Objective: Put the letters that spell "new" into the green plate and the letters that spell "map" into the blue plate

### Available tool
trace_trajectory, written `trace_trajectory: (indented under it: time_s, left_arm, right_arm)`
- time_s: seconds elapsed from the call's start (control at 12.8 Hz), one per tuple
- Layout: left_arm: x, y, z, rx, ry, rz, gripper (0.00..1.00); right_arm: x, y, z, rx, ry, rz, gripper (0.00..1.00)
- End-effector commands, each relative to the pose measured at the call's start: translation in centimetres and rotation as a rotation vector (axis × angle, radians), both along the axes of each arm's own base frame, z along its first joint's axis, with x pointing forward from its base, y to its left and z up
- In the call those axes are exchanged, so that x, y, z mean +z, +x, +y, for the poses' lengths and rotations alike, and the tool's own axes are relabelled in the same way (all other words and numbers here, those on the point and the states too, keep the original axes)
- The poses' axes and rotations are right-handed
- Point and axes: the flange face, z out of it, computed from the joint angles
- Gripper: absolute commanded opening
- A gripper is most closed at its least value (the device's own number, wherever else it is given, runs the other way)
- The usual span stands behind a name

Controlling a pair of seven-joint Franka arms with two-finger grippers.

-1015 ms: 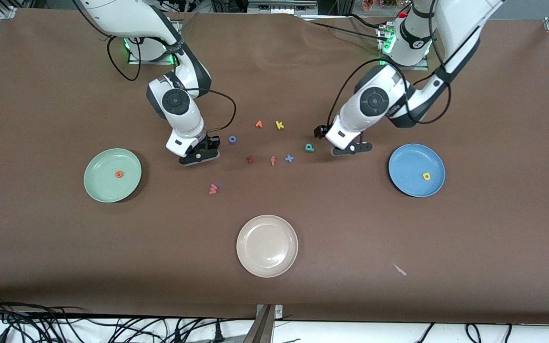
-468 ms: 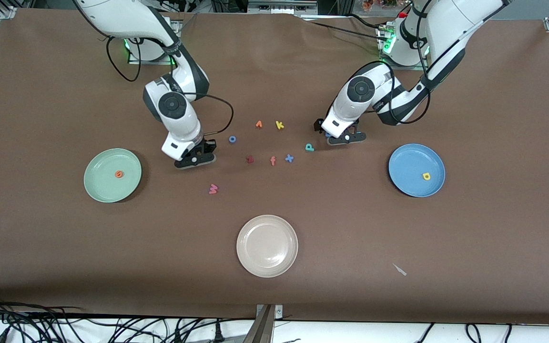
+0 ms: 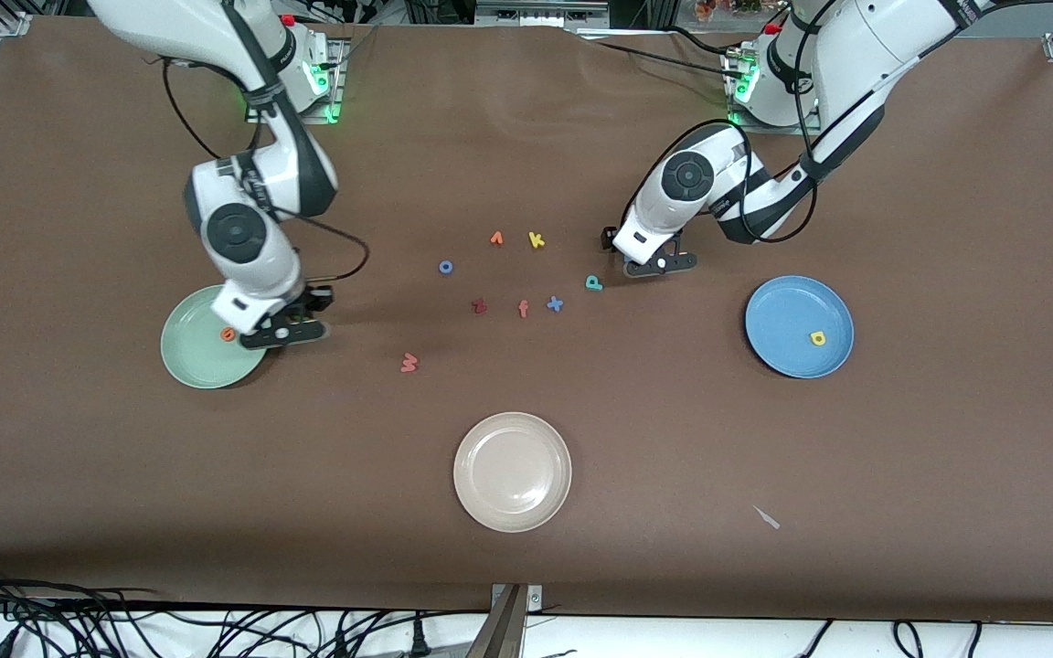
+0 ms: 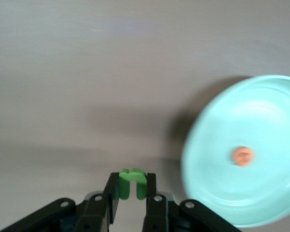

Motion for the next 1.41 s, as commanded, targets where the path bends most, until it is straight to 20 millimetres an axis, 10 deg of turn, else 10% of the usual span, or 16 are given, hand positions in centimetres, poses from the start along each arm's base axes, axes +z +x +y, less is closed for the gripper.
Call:
trace_trajectory:
  time_s: [0.0, 0.23, 0.31, 0.39, 0.7, 1.33]
  left_arm:
    - [-0.1, 0.4, -0.1, 0.004, 0.005, -0.018, 0.60]
    - [0.1, 1.2, 0.1, 0.015, 0.003, -0.028, 0.57]
    - [0.3, 1.7, 0.0, 0.019, -0.003, -0.034, 0.57]
    - [0.2, 1.9, -0.1, 0.023, -0.005, -0.033, 0.57]
    - [0.0, 2.2, -0.2, 0.028, -0.013, -0.028, 0.56]
    - [0.8, 3.2, 0.8, 0.041, 0.010, -0.040, 0.04]
  right_arm:
    - [-0.5, 0.3, -3.8, -0.048, -0.031, 0.015, 0.12]
    - [-1.2, 1.3, -8.5, -0.095, -0.036, 0.019, 0.33]
    - [-1.3, 1.7, -9.2, -0.113, -0.030, 0.017, 0.87]
    - [-1.2, 1.8, -9.1, -0.127, -0.021, 0.014, 1.00]
    - [0.2, 2.6, -4.3, -0.257, 0.068, -0.021, 1.00]
    - [-2.1, 5.6, 10.6, -0.583, 0.144, -0.087, 1.00]
